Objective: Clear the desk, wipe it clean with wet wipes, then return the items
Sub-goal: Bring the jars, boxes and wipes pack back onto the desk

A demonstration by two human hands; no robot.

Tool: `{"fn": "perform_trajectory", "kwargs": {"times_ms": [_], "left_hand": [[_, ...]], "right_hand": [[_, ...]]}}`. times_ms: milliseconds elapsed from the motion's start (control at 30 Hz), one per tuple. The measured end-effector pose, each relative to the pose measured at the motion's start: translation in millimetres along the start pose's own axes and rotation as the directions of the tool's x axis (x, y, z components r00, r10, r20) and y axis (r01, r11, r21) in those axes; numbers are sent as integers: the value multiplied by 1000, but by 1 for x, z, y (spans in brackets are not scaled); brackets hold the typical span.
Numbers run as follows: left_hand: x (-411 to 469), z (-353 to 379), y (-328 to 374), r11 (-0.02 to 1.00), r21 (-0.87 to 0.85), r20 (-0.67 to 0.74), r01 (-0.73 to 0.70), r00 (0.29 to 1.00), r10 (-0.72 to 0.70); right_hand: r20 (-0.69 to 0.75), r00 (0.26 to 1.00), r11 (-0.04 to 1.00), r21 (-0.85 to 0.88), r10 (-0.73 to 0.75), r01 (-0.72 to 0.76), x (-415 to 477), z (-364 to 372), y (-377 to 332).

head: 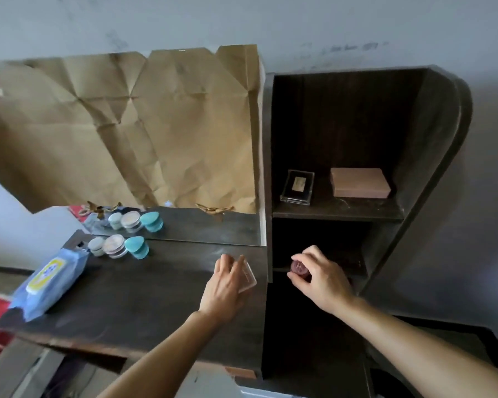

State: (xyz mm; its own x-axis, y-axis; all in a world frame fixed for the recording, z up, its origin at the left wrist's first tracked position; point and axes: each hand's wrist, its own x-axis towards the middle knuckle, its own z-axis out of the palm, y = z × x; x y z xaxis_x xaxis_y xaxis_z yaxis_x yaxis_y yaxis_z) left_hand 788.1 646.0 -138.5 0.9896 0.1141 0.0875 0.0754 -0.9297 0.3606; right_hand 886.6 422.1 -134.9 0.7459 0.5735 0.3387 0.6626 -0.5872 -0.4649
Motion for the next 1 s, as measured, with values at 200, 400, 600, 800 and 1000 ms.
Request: {"fn": "perform_trajectory", "kwargs": {"times_ms": [200, 400, 600, 800, 1000], "left_hand": [[-22, -16, -65, 984, 78, 12, 159, 987, -160], [-14, -23, -152, 975, 143, 1, 170, 985, -172], [20, -34, -256, 966, 211, 132, 150, 975, -181], [66, -28, -336, 972, 231, 299, 40, 948, -110], [110, -3, -372, 963, 252, 405, -94, 914, -17]], "right_hand": [[152, 987, 995, 83, -59, 47, 21, 65, -41], [255, 965, 996, 83, -53, 32, 61, 135, -79], [324, 944, 997, 7, 65, -71, 119, 212, -109], [365, 907, 977, -41, 211, -211, 173, 280, -135], [354, 890, 957, -109, 289, -267, 211, 331, -142]]}}
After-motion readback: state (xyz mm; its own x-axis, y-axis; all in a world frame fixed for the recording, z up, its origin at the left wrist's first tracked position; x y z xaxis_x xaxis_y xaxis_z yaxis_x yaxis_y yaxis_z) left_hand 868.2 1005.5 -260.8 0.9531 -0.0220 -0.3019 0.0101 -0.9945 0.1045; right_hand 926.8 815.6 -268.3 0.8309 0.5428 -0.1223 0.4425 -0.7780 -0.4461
